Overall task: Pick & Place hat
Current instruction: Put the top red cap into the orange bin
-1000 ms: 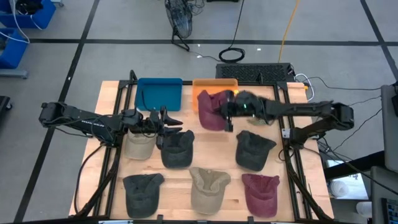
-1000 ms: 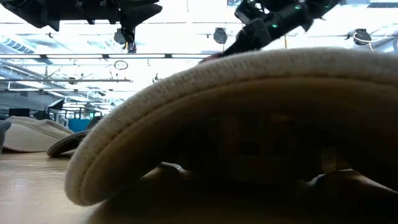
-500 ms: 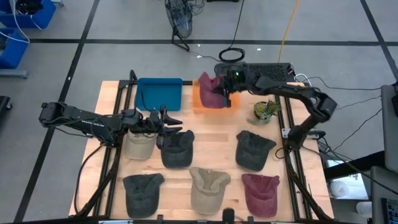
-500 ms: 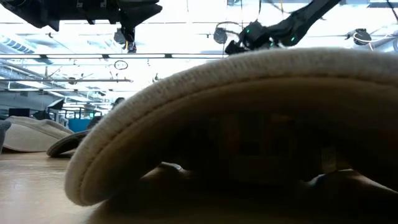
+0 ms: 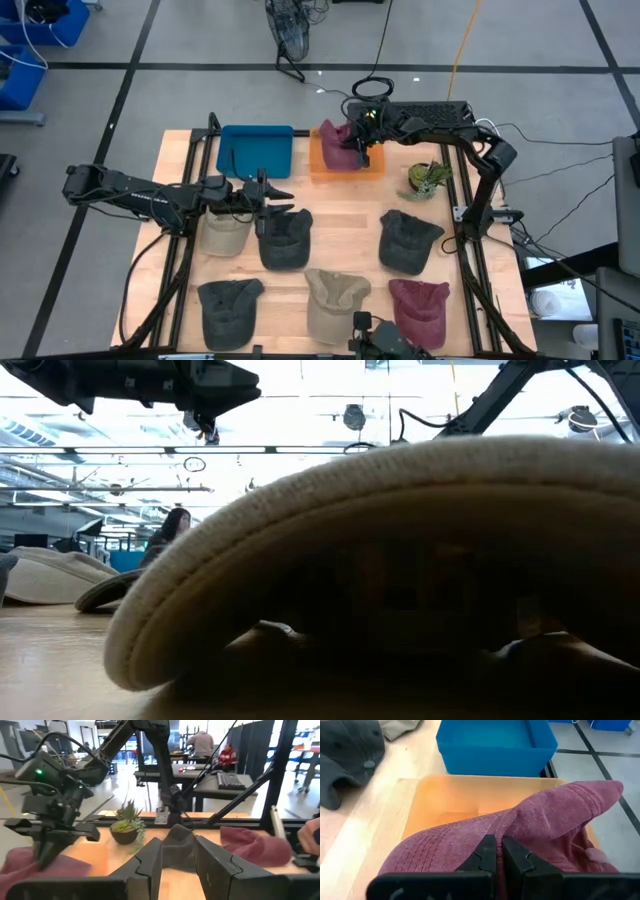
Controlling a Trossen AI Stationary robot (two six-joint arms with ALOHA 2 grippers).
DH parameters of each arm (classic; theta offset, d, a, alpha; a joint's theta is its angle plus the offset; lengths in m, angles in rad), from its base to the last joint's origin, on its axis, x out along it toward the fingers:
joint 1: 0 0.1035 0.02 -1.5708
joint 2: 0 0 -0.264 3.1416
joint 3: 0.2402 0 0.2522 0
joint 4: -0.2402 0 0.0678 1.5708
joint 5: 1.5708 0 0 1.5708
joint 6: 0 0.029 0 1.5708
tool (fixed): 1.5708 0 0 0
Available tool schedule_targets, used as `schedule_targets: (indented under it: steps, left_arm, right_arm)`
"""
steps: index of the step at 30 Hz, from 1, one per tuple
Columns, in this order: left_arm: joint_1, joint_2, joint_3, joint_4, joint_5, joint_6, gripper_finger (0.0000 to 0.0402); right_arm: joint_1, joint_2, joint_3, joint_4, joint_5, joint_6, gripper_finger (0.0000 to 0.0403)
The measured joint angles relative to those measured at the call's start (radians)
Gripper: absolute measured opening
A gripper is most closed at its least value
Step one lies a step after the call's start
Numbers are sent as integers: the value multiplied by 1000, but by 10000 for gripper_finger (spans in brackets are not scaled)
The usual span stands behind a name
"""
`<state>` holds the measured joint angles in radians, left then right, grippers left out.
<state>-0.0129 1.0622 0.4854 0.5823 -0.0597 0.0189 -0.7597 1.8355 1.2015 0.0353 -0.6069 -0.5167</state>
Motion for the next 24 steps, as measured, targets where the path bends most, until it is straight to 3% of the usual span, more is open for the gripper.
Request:
schedule_targets:
  steps: [19,24]
  left_arm:
    - [37,0,0,-143,2,-57,113]
    - [37,0,0,-143,2,-57,113]
  right_arm:
    - [4,-7,-23,-6,63,-25,27]
    - [4,-7,-23,2,73,4,67]
